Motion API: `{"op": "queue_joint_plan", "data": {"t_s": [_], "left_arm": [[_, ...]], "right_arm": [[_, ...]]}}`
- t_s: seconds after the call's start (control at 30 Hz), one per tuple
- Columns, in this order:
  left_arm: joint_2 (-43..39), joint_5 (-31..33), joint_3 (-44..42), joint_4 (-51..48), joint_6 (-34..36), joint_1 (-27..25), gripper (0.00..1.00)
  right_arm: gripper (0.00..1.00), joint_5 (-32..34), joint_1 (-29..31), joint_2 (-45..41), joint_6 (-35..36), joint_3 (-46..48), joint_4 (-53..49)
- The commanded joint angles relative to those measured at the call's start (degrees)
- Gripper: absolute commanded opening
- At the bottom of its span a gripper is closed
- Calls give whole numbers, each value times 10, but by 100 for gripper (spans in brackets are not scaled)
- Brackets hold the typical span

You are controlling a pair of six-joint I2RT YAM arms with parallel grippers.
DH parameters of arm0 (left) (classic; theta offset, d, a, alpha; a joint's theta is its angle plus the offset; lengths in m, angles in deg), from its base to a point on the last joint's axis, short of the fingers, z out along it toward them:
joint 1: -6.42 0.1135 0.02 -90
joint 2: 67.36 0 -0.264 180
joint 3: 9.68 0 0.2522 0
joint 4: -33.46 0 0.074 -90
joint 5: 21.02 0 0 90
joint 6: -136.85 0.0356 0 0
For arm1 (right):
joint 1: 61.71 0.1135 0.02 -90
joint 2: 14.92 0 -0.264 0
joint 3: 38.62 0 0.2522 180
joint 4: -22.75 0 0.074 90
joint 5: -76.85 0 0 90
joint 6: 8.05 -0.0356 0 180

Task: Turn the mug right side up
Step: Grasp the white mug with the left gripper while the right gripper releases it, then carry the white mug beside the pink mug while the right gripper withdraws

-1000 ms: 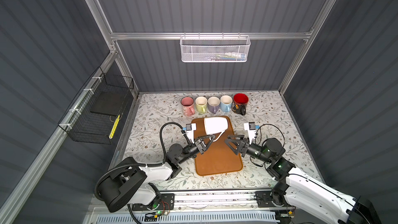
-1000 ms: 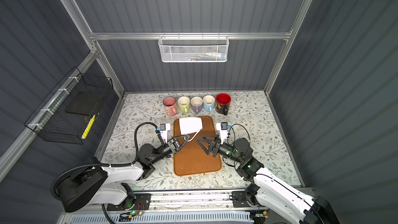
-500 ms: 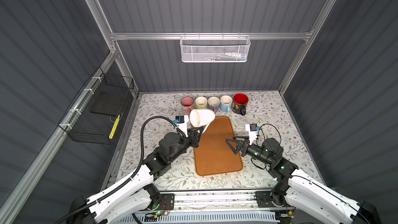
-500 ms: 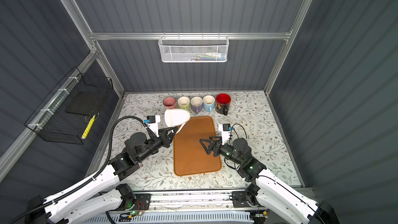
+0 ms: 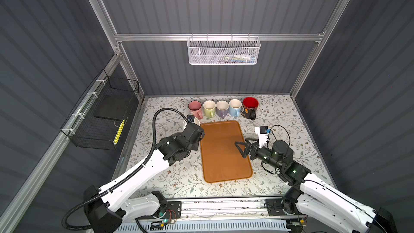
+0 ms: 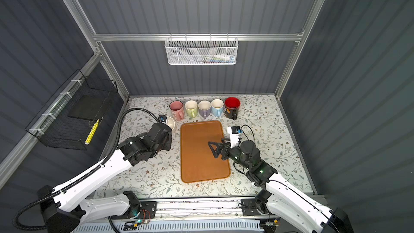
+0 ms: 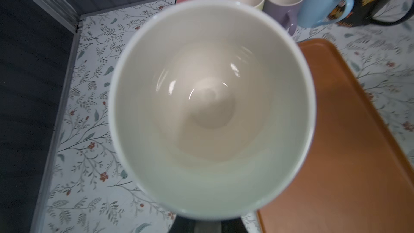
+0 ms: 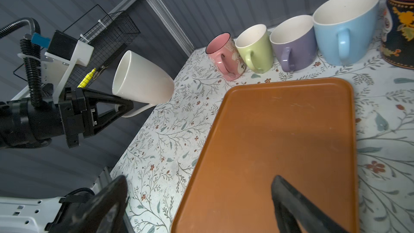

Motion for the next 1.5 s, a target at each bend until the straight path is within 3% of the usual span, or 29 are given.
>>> {"op": "queue_joint_plan", "data": {"t_s": [0.0, 0.17, 0.67, 0.83, 1.47], "left_arm": [[18, 28, 57, -55, 35, 45, 0], [50, -56, 80, -44, 60, 125, 0], [197, -135, 161, -13, 75, 231, 0], [246, -162, 206, 6, 76, 268, 0], [399, -171, 292, 51, 85, 292, 0]], "right_arm": [[99, 40, 0, -5, 15, -14, -33], [99, 68, -1, -14, 21, -4, -50], [99, 83, -4, -8, 32, 39, -28], [99, 59, -15, -4, 32, 39, -29], [99, -21, -78, 65, 2, 52, 12]]}}
